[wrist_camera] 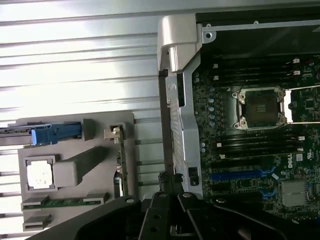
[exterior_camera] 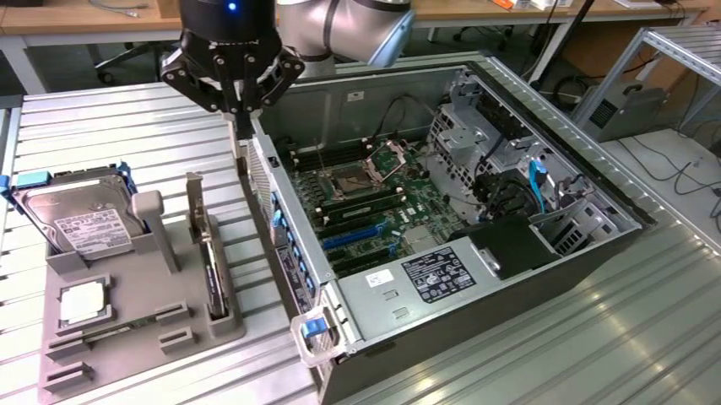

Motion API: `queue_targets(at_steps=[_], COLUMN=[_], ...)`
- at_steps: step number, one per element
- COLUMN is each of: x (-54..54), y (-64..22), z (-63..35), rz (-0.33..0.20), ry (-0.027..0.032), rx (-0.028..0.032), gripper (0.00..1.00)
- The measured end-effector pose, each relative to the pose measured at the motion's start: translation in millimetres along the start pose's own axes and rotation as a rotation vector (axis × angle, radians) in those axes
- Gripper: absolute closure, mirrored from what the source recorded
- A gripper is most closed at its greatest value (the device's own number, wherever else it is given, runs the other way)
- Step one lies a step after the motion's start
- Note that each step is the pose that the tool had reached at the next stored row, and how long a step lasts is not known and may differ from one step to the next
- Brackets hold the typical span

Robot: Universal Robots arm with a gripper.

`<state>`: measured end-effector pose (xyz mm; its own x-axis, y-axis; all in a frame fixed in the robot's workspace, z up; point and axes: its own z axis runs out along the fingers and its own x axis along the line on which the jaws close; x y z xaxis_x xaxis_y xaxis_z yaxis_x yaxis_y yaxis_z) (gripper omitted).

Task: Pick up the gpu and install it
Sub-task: 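Reach for the gpu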

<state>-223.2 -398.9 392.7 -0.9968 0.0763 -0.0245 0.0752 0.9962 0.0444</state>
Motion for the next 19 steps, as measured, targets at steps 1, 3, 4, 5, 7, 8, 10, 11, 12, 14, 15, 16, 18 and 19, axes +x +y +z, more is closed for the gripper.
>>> queue_targets(at_steps=[1, 3, 4, 5, 7, 8, 10, 11, 12, 14, 15, 16, 18, 19], x=[2.6, 7.2, 10.1, 12.6, 17.9, 20.3, 24.7, 26.6, 28.8, 33.1, 35.7, 38.5, 42.1, 43.4], y=[-0.2, -0.6, -0.8, -1.0, -1.4, -1.5, -1.9, -2.0, -2.2, -2.5, -2.7, -2.9, -3.2, -3.3], z=[0.0, -0.1, -0.2, -0.3, -0.3, -0.3, -0.4, -0.4, -0.5, -0.6, -0.6, -0.7, -0.7, -0.8], rz=[0.000, 0.000, 0.000, 0.000, 0.000, 0.000, 0.000, 0.000, 0.000, 0.000, 0.000, 0.000, 0.000, 0.000], ry=[0.0000, 0.0000, 0.0001, 0.0001, 0.0000, 0.0000, 0.0000, 0.0000, 0.0000, 0.0001, 0.0000, 0.0000, 0.0001, 0.0000], rx=[0.0000, 0.0001, 0.0001, 0.0002, 0.0001, 0.0001, 0.0000, 0.0000, 0.0000, 0.0002, 0.0001, 0.0001, 0.0001, 0.0001], gripper=[0.89, 0.89, 0.89, 0.89, 0.89, 0.89, 0.89, 0.89, 0.89, 0.89, 0.89, 0.89, 0.89, 0.89])
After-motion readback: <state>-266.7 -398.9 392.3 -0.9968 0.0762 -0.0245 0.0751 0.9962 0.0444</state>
